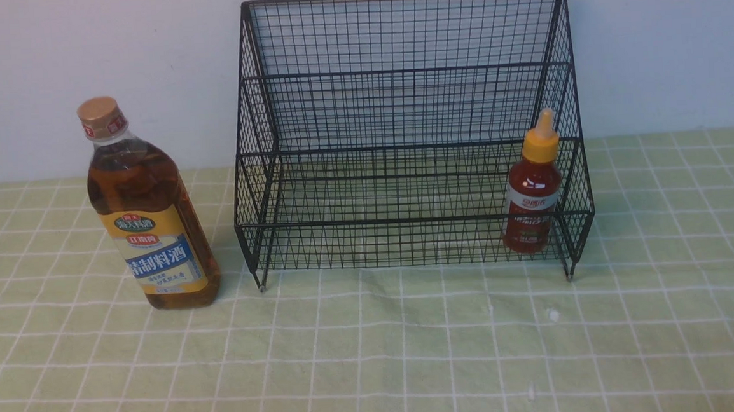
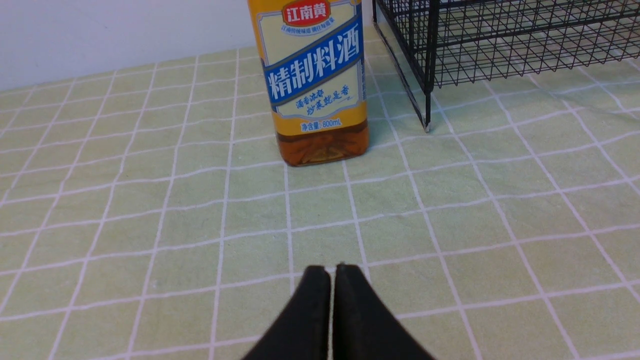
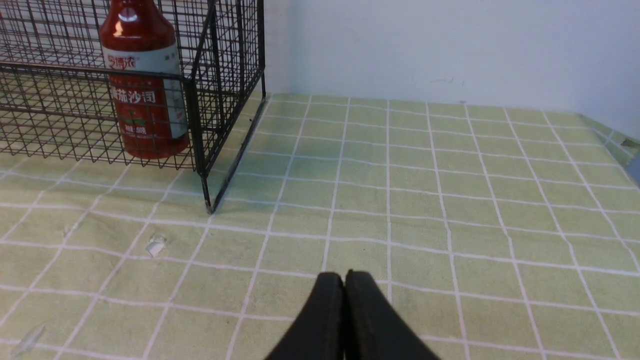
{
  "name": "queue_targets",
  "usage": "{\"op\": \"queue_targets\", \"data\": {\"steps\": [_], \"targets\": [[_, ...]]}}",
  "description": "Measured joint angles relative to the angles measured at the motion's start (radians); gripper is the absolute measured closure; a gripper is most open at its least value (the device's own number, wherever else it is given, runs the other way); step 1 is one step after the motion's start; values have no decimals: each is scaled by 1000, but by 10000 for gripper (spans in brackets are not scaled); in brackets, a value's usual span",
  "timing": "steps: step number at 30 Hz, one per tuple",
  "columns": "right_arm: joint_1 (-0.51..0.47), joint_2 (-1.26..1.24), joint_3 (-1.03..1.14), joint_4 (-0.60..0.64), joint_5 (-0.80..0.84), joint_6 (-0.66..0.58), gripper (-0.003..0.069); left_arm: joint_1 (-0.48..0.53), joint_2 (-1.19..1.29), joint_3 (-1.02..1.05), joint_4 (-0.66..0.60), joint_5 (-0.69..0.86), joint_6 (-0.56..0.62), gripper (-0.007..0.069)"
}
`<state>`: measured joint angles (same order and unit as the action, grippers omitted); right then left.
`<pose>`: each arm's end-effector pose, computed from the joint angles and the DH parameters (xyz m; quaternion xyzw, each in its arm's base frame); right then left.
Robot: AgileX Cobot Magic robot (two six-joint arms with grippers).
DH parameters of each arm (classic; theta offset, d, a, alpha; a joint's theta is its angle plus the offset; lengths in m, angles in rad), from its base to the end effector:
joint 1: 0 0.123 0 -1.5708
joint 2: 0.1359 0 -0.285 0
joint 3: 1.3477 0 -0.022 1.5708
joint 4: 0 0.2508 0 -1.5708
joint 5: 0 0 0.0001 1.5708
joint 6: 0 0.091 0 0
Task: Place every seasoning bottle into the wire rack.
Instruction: Use the left arm to grab the condiment bottle closest to it
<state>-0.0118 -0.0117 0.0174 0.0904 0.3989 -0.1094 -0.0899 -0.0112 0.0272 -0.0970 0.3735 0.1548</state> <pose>0.0518 0.0026 0.1723 -0.0161 0.8093 0.0031 0.5871 0.0521 -0.0079 0.1712 0.0725 0.8017 -0.0218 0.5929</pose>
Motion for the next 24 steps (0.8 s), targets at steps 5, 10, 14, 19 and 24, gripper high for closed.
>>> {"op": "queue_targets", "data": {"steps": [5,10,14,19,24], "targets": [[0,0,0,0,0,0,673,0,0,0,0,0,0,631],[0,0,0,0,0,0,673,0,0,0,6,-4,0,631],[0,0,0,0,0,0,673,0,0,2,-59,-64,-20,631],[0,0,0,0,0,0,673,0,0,2,-225,-299,-36,631],[0,0,0,0,0,0,673,0,0,2,-340,-591,-43,631]]}}
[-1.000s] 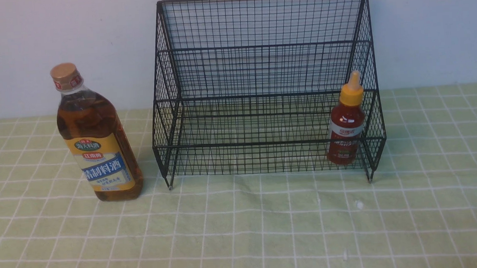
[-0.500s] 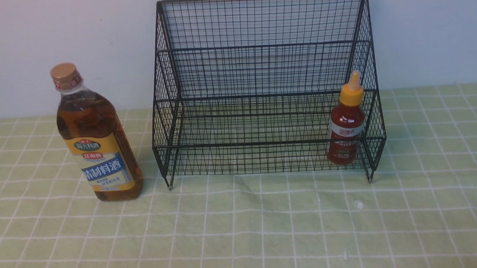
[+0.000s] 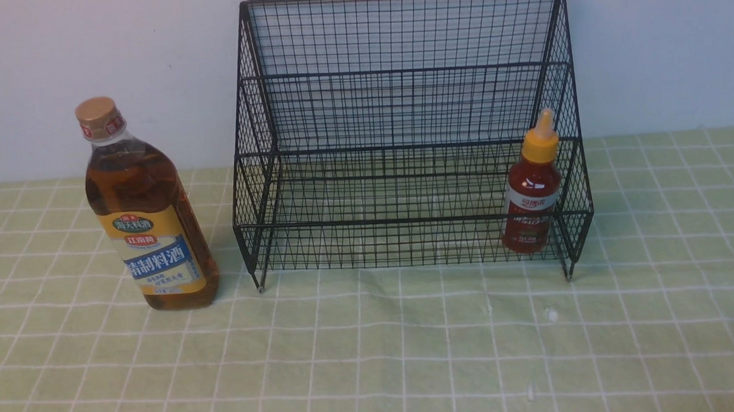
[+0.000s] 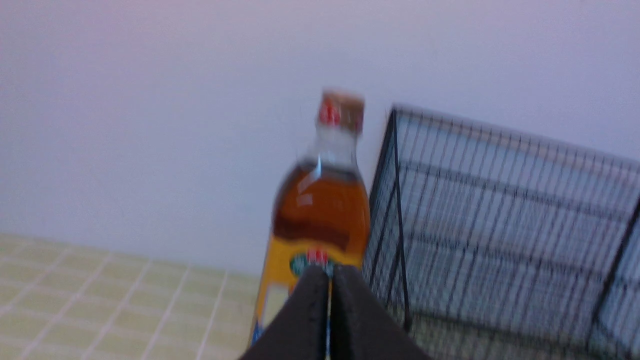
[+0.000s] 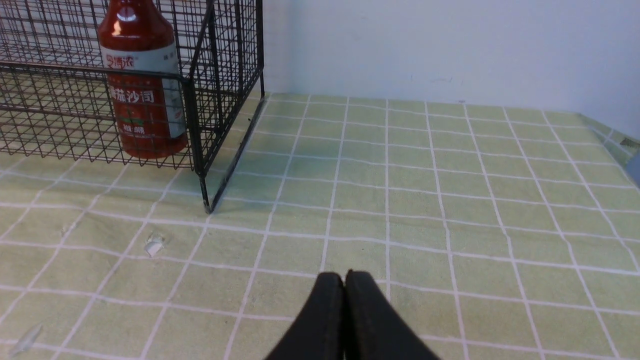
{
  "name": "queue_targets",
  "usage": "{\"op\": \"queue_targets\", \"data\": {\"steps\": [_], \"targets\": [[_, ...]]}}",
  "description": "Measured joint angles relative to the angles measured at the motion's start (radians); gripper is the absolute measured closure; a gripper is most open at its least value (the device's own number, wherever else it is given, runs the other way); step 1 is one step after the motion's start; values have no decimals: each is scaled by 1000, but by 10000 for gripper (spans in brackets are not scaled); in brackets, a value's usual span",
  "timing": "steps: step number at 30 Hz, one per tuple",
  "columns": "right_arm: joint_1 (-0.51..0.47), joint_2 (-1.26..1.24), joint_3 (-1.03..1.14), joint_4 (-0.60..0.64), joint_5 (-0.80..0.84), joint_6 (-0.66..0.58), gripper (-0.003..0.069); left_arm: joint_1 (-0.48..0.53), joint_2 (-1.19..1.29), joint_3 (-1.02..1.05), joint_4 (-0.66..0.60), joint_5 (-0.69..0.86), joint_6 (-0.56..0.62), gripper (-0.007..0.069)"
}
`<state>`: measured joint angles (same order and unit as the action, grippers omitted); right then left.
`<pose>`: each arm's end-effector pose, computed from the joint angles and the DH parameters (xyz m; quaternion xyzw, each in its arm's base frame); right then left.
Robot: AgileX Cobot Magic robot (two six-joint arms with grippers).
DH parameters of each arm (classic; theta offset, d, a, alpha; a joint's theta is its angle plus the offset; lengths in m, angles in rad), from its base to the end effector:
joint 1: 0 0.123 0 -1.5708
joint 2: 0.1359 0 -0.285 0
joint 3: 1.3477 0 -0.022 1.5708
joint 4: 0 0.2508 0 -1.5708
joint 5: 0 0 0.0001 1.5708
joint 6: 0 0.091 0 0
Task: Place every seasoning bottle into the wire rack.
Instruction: Use the left arm to grab the condiment bottle closest to it
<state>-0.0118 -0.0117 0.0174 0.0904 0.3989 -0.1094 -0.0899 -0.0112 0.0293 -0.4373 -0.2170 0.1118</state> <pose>0.0518 0.0026 0.1723 -0.0161 0.8093 0.0031 0.5871 0.0539 0.0034 0.2215 -0.1046 0.5984 -0.1331 0.7831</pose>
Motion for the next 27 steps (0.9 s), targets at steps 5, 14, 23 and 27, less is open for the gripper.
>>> {"op": "queue_targets", "data": {"steps": [5,14,23,27], "targets": [[0,0,0,0,0,0,673,0,54,-45,45,-139,-34,630],[0,0,0,0,0,-1,673,0,494,-261,389,-38,-254,455],[0,0,0,0,0,-1,673,0,914,-471,638,-129,-374,85],[0,0,0,0,0,-1,673,0,1060,-566,648,-147,-382,11]]}}
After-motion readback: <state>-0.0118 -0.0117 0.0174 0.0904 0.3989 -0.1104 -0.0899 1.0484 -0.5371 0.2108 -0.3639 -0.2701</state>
